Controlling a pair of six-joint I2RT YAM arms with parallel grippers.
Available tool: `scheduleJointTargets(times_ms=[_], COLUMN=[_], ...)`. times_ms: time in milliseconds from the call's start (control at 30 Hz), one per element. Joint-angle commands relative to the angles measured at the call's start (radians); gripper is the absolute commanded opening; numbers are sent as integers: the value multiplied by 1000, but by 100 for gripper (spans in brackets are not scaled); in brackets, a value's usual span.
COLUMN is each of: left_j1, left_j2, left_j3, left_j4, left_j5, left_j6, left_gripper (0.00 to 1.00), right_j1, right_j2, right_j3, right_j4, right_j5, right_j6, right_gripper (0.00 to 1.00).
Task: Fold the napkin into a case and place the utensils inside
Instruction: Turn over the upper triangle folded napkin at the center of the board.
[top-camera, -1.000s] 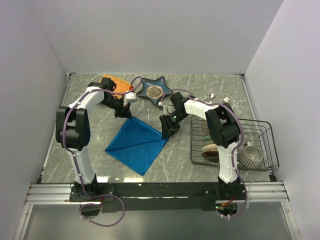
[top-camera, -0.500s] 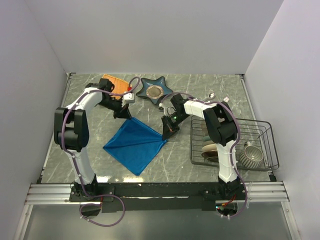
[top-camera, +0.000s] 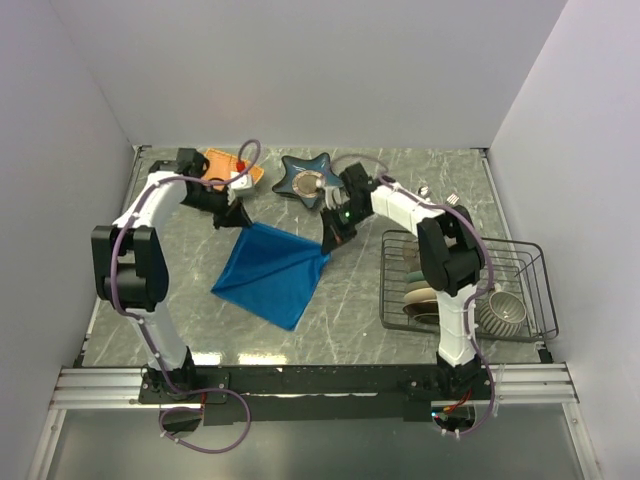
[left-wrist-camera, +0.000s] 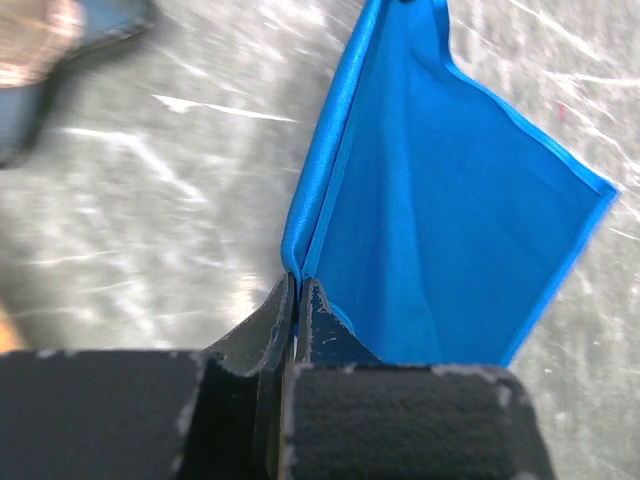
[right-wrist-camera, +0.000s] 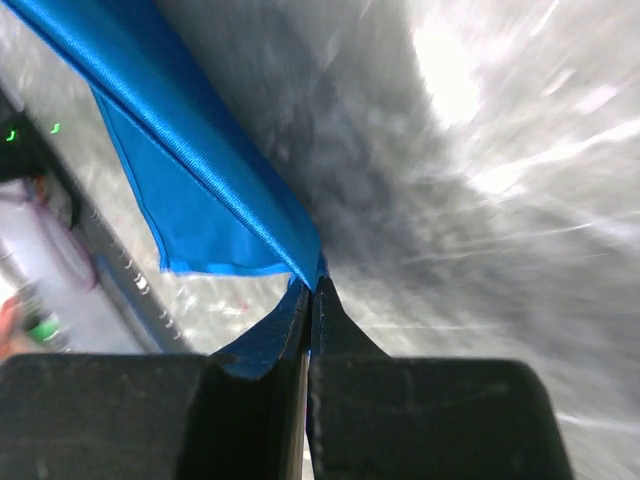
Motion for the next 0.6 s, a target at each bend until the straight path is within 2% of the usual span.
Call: scheduleJointTargets(times_ms=[0,167,267,333,400,567], left_j1=[45,86,86,88,85,83], left_j2=[-38,-29,-93,-167,-215,-308], left_j3=[147,272,246,143,10,-231], left_j4=[6,28,101,149,208,186], left_j5=[62,79,82,79,70,48], left_j6=[7,5,19,62,99,208], left_gripper=[1,1,1,1,1,1], right_j1=[-11,-1,22,44,90,208], right_j2=[-103,-123,-183,-270,-335,-501], right_j3=[193,391,378,301,116,-350], right_j4=[-67,-88,-42,67,227,539], right_j5=[216,344,417,471,512,655], right_j6=[-97,-233,-331,-409,-468,-648], right_gripper=[0,0,0,0,0,0])
